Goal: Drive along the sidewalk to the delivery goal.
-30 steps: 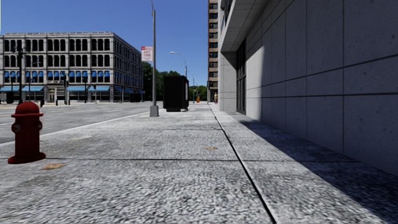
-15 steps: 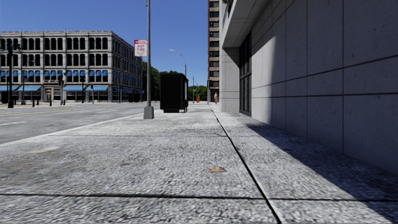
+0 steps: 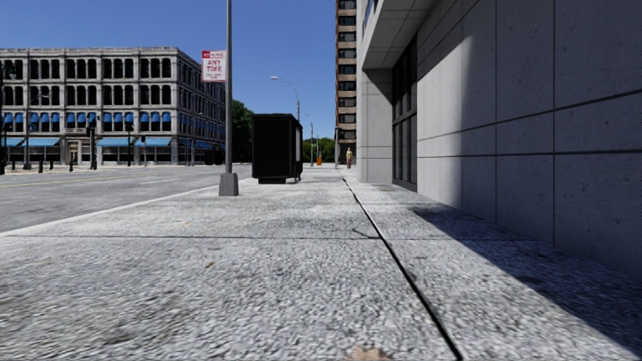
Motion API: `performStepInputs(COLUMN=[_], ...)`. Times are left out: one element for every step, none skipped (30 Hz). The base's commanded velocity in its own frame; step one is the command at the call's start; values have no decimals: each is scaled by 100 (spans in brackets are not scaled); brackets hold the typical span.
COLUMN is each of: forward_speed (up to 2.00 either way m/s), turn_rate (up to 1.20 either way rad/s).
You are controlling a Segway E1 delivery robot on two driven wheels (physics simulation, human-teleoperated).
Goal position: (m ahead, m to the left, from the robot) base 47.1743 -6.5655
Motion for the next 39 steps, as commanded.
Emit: performStepInputs(forward_speed=[200, 200, 200, 200, 200, 200, 200, 200, 200, 200, 200, 200, 200, 200, 200, 200, 200, 200, 200, 200, 200, 200, 200, 200, 200, 200, 200, 200, 200, 200, 200, 200, 200, 200, 200, 200, 200, 200, 200], turn_rate=[0, 0, 0, 0, 0, 0, 0, 0, 0, 0, 0, 0, 0, 0, 0, 0, 0, 0, 0, 0, 0, 0, 0, 0, 0, 0, 0, 0, 0, 0, 0, 0, 0, 0, 0, 0, 0, 0, 0])
